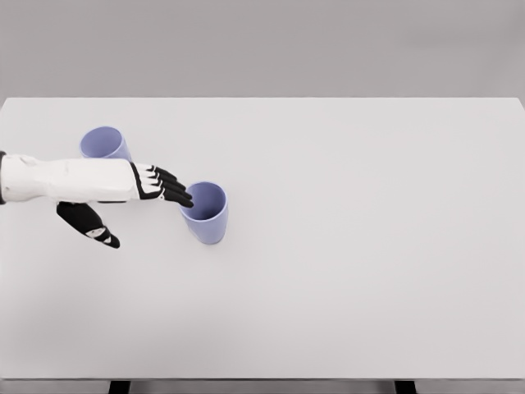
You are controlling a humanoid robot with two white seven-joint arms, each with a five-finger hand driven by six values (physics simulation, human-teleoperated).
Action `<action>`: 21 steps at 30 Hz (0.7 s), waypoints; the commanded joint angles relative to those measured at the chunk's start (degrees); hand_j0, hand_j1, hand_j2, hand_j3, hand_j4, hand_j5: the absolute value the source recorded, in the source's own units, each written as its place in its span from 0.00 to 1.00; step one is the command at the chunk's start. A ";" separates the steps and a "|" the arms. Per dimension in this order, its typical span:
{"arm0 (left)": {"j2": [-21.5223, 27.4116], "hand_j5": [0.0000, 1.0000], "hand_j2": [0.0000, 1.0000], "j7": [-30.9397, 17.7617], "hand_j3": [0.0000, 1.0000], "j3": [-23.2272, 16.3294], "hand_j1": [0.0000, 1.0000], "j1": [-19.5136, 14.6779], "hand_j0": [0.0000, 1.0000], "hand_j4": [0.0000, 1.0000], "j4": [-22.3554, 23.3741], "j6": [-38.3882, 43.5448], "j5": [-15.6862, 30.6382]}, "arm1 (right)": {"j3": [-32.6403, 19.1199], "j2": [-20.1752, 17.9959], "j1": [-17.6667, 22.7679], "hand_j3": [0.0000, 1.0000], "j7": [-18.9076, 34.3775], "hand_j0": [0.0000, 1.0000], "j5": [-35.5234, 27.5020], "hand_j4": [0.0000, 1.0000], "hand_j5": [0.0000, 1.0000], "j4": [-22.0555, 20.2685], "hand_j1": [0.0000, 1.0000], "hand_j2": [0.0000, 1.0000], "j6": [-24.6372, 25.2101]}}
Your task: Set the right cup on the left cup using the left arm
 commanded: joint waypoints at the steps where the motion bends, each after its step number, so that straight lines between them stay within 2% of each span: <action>1: 0.13 1.00 1.00 0.02 1.00 -0.29 1.00 0.00 1.00 1.00 0.04 0.16 0.56 | 0.06 0.00 0.00 1.00 0.09 1.00 -0.06 1.00 1.00 0.01 1.00 1.00 -0.01; 2: -0.05 1.00 1.00 0.02 1.00 -0.21 1.00 -0.26 1.00 1.00 0.12 0.16 0.73 | 0.15 0.00 0.00 1.00 0.00 1.00 -0.06 1.00 1.00 0.01 1.00 1.00 -0.01; 5: -1.10 1.00 1.00 0.02 1.00 0.23 1.00 -4.13 1.00 1.00 0.91 0.16 1.96 | 0.23 0.00 0.00 1.00 0.00 1.00 -0.06 1.00 1.00 0.01 1.00 1.00 -0.01; 7: -4.44 1.00 1.00 0.02 1.00 -0.03 1.00 -7.03 1.00 1.00 0.83 0.16 3.90 | 0.41 0.00 0.00 1.00 0.00 1.00 -0.06 1.00 1.00 0.01 1.00 1.00 -0.01; 11: -10.68 1.00 1.00 0.02 1.00 -1.88 1.00 -7.12 1.00 1.00 3.46 0.16 3.37 | 0.23 0.00 0.00 1.00 0.00 1.00 -0.06 1.00 1.00 0.01 1.00 1.00 -0.01; 14: -12.53 1.00 1.00 0.02 1.00 -3.19 1.00 -7.03 1.00 1.00 3.81 0.16 3.28 | 0.23 0.00 0.00 1.00 0.00 1.00 -0.06 1.00 1.00 0.01 1.00 1.00 -0.01; 17: -12.62 1.00 1.00 0.02 1.00 -4.51 1.00 -6.94 1.00 1.00 6.01 0.16 2.93 | 0.32 0.00 0.00 1.00 0.00 1.00 0.03 1.00 1.00 0.01 1.00 1.00 -0.01; 20: -13.05 1.00 1.00 0.02 1.00 -4.78 1.00 -7.21 1.00 1.00 9.87 0.16 1.18 | 0.23 0.00 0.00 1.00 0.00 1.00 0.03 1.00 1.00 0.01 1.00 1.00 -0.01; 21: -13.93 1.00 1.00 0.02 1.00 -4.78 1.00 -6.94 1.00 1.00 13.56 0.16 -0.14 | 0.23 0.00 0.00 1.00 0.00 1.00 -0.06 1.00 1.00 0.01 1.00 1.00 -0.01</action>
